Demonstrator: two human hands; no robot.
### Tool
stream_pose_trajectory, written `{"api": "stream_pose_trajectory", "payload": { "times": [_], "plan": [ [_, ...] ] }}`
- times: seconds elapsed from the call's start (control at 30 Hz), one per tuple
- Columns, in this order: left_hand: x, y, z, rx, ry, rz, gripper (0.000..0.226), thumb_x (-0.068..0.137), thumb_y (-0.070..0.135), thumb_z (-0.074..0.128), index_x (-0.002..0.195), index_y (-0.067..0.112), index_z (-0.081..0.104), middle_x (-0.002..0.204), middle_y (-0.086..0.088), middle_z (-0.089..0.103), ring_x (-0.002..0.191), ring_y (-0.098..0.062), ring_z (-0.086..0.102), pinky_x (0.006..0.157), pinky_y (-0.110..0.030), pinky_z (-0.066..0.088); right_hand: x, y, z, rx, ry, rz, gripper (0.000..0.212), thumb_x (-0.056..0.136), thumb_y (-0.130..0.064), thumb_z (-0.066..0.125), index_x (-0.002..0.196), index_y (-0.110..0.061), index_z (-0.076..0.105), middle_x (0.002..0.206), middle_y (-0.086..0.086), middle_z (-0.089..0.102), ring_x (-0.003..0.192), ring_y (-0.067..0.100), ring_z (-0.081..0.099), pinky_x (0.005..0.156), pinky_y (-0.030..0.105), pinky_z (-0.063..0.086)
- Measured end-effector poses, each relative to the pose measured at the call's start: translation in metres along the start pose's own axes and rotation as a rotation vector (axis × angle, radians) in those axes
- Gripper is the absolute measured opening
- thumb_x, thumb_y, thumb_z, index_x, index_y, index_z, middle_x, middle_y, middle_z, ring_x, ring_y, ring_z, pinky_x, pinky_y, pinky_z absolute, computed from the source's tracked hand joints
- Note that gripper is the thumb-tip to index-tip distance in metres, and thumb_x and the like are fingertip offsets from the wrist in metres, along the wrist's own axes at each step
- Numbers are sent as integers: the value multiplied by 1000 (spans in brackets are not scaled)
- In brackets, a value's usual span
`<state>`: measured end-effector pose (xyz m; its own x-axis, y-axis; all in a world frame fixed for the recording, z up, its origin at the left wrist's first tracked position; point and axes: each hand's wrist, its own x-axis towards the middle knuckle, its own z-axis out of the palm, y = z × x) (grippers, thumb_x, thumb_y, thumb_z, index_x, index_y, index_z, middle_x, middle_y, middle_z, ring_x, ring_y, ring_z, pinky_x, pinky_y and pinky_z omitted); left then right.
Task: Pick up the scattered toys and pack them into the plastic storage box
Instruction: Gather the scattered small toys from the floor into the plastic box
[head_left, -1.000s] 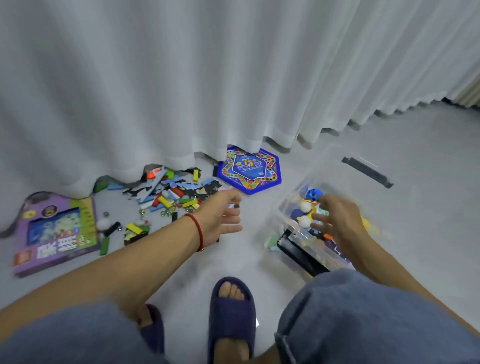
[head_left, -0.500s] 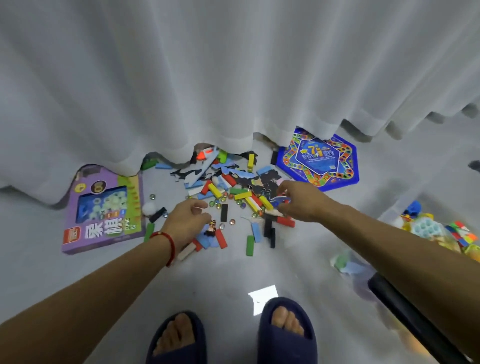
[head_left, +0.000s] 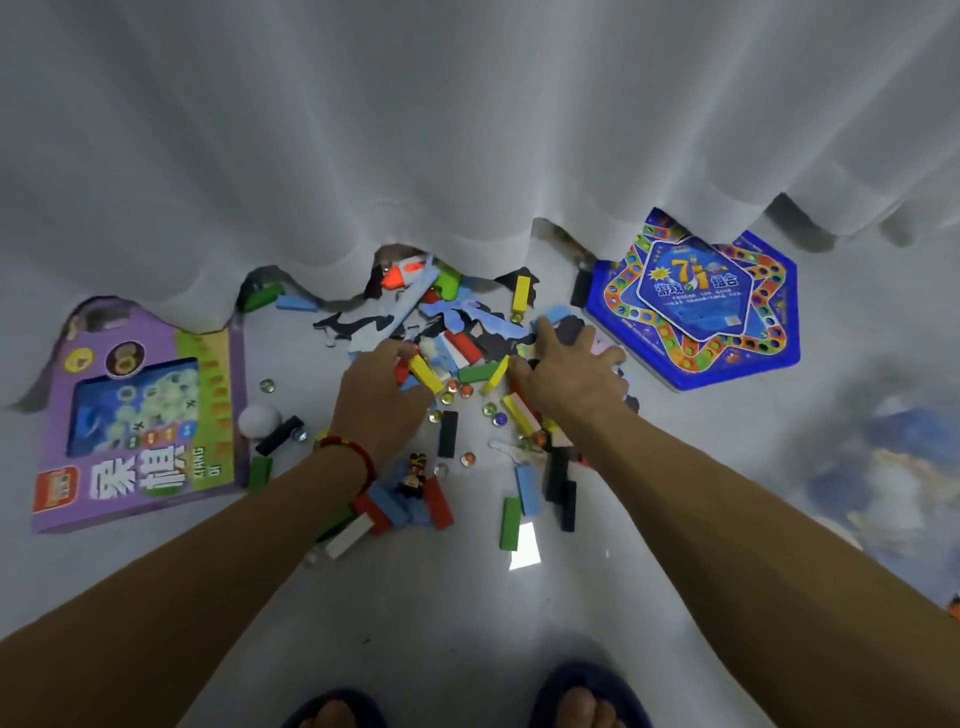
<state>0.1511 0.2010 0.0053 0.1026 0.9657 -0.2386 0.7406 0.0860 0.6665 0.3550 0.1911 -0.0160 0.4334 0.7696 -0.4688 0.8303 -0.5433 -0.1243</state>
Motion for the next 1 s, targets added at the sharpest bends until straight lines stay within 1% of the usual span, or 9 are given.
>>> {"api": "stream_pose_trajectory", "payload": {
  "times": [0.13,0.23,0.43,0.6,0.7,0.8,0.87,0.93,1.0],
  "plan": [
    [-5,-6,4,-19,15,16,37,81,11,68,117,16,61,107,-4,56,94,-17,52,77,-22,36,-1,-4,17,-122,98,-37,64,100,-52,39,154,-32,13,160,13,11,141,53,12,99,65,35],
    [-10,-10,7,-18,2,-14,38,82,13,67,119,16,59,114,-7,57,103,-19,51,84,-24,37,-5,-4,26,-174,149,-108,64,99,-37,49,153,-21,18,159,14,13,140,53,14,97,66,40],
    [-26,-7,8,-44,19,17,38,84,15,68,121,15,58,120,-6,56,112,-20,51,95,-29,39,-10,11,25,-104,192,-230,61,93,-16,60,147,-12,30,155,11,25,135,49,25,97,59,46],
    [-40,2,7,-73,49,24,38,83,10,69,120,15,59,118,-6,58,112,-21,52,96,-34,43,-15,34,11,222,239,-301,55,87,-12,71,134,-15,42,145,6,42,127,36,35,97,45,44],
    [-54,13,4,-99,57,15,37,83,7,67,119,14,59,112,-4,56,107,-20,51,88,-27,42,-19,42,-6,513,310,-227,37,94,-6,58,129,-14,50,129,8,56,118,29,51,98,43,47],
    [-70,35,-2,-155,47,-16,33,86,6,63,117,16,59,110,0,52,97,-16,52,76,-19,43,-29,47,-29,763,339,-111,26,98,-7,55,121,-18,53,111,3,61,97,17,59,71,27,51],
    [-78,53,-6,-217,-6,-52,32,88,9,61,117,21,58,114,1,54,93,-18,57,78,-28,51,-38,49,-44,955,320,-18,24,98,-7,55,118,-20,55,109,2,62,93,17,61,64,25,52],
    [-83,75,-8,-320,-80,-105,30,88,13,61,114,27,57,118,3,56,99,-18,60,88,-39,55,-53,52,-62,1151,253,88,24,99,-11,56,120,-21,58,111,5,65,91,17,64,68,34,59],
    [-89,100,-11,-464,-153,-187,28,87,17,63,111,30,58,121,0,58,102,-18,60,91,-43,55,-76,56,-81,1290,160,104,20,100,-16,56,119,-18,60,106,8,68,84,16,67,56,31,56]
  ]
}}
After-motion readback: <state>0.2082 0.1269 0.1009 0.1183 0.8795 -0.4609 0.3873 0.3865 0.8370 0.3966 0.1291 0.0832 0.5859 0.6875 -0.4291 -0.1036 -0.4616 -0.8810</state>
